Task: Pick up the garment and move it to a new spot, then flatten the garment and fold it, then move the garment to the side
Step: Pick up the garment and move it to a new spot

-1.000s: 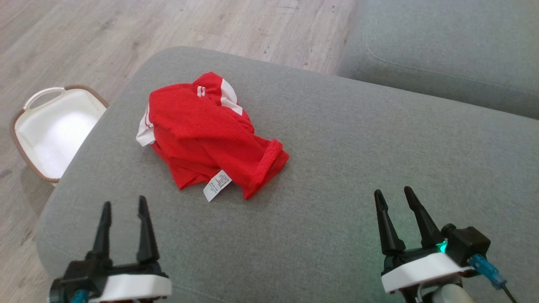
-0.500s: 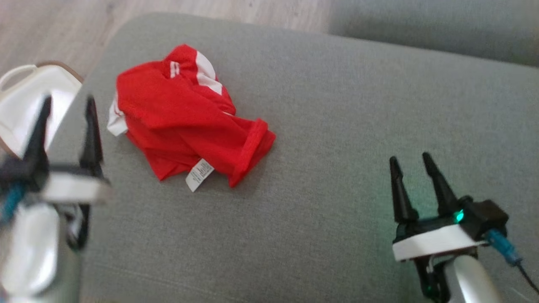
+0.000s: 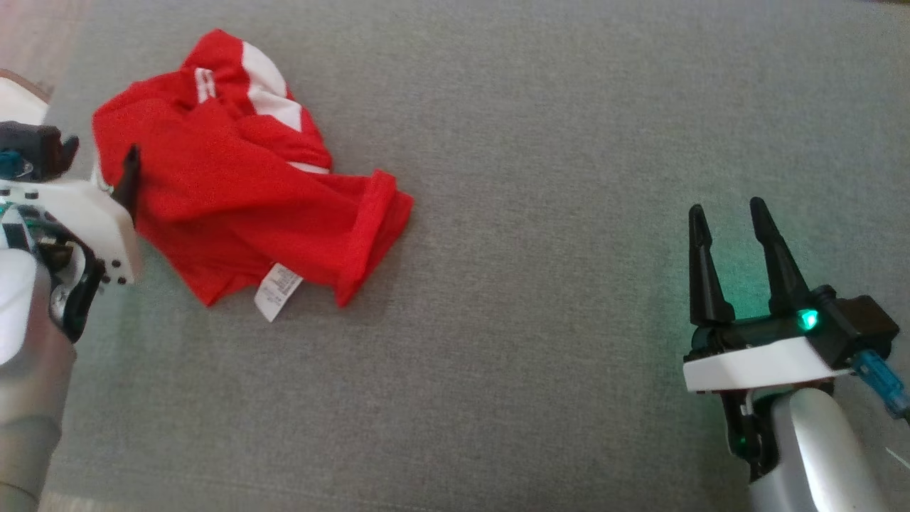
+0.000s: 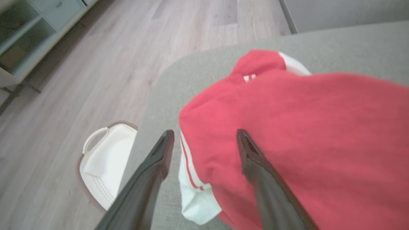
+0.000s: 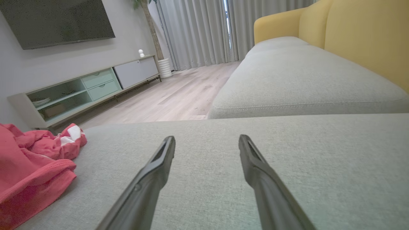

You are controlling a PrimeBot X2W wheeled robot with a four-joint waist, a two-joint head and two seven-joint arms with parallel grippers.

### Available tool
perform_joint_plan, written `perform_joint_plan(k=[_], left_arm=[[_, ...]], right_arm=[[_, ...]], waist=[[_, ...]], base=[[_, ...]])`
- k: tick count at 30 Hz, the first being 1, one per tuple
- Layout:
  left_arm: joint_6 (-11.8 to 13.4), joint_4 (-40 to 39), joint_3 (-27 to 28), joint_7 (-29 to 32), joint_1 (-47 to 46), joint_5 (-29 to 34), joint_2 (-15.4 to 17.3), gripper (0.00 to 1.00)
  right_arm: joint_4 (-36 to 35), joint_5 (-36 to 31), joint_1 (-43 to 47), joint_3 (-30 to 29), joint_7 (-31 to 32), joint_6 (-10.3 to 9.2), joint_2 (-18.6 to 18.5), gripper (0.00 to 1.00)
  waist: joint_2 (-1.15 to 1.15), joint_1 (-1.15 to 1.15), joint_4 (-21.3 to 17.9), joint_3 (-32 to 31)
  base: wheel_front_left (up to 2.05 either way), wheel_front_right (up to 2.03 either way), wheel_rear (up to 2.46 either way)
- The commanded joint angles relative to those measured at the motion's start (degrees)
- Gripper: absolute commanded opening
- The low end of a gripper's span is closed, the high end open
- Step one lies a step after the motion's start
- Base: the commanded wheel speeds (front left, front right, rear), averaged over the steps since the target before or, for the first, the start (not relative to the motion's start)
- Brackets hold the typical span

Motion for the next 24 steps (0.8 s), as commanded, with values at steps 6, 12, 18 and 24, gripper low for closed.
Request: perform_joint_plan(k=[6,12,18,24], left_arm=[[0.1,3.21,-5.43,2.64,-4.91,-10.77,5.34,1.0],[0.1,3.32,-10.08,1.76,-5.85,-16.08,6.72,0.0],[0.09,2.94,-11.55,-8.15,-9.46,-17.38,8.74,0.0],[0.09,-0.27,-10.57,-18.18,-13.26,-17.53,9.28,0.0]], right_arm=[[-2.72,-0.68,-2.27,1.17,-0.62,-0.04,-0.29,1.0],[-2.74,-0.66,-2.58,0.92,-0.62,-0.04,-0.29,1.0],[-2.17,-0.16,-2.36,1.13,-0.62,-0.04,-0.29,1.0],[-1.66,1.2,-1.67,1.55,-0.62,-0.04,-0.29,1.0]], waist=[[0.0,-0.02,-2.73,3.22],[0.0,-0.02,-3.2,3.5],[0.0,-0.02,-3.49,1.67],[0.0,-0.02,-4.04,-1.5]], base=[[0.0,0.0,0.0],[0.0,0.0,0.0],[0.0,0.0,0.0],[0.0,0.0,0.0]])
